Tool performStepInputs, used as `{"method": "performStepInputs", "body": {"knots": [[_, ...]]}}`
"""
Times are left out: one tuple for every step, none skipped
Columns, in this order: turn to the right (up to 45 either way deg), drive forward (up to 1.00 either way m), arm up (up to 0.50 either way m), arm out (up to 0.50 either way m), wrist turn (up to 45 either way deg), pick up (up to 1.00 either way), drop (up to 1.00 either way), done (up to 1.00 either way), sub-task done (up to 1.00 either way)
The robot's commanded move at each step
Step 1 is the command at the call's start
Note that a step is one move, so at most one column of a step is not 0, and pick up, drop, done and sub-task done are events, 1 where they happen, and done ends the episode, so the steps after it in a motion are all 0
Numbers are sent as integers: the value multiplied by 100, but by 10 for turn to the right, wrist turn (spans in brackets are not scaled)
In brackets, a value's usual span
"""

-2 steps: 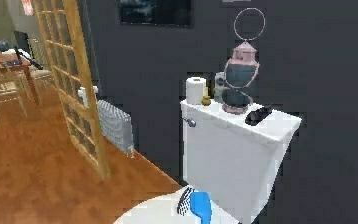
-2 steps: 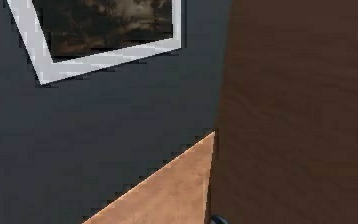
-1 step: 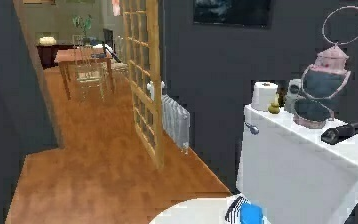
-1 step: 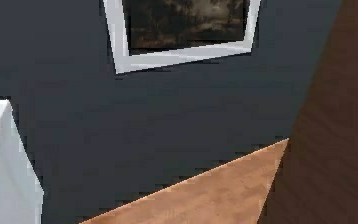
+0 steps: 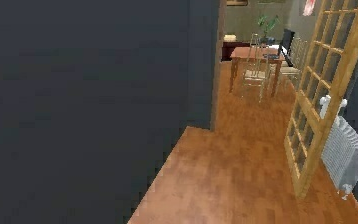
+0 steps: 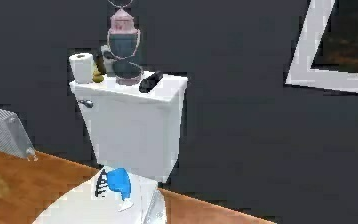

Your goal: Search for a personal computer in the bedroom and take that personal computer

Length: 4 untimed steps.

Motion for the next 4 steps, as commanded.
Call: {"method": "performStepInputs", "body": {"knots": [[-450,0,0,0,0,0,0,0,0],[-240,0,0,0,0,0,0,0,0],[0,25,0,0,0,0,0,0,0],[450,0,0,0,0,0,0,0,0]]}}
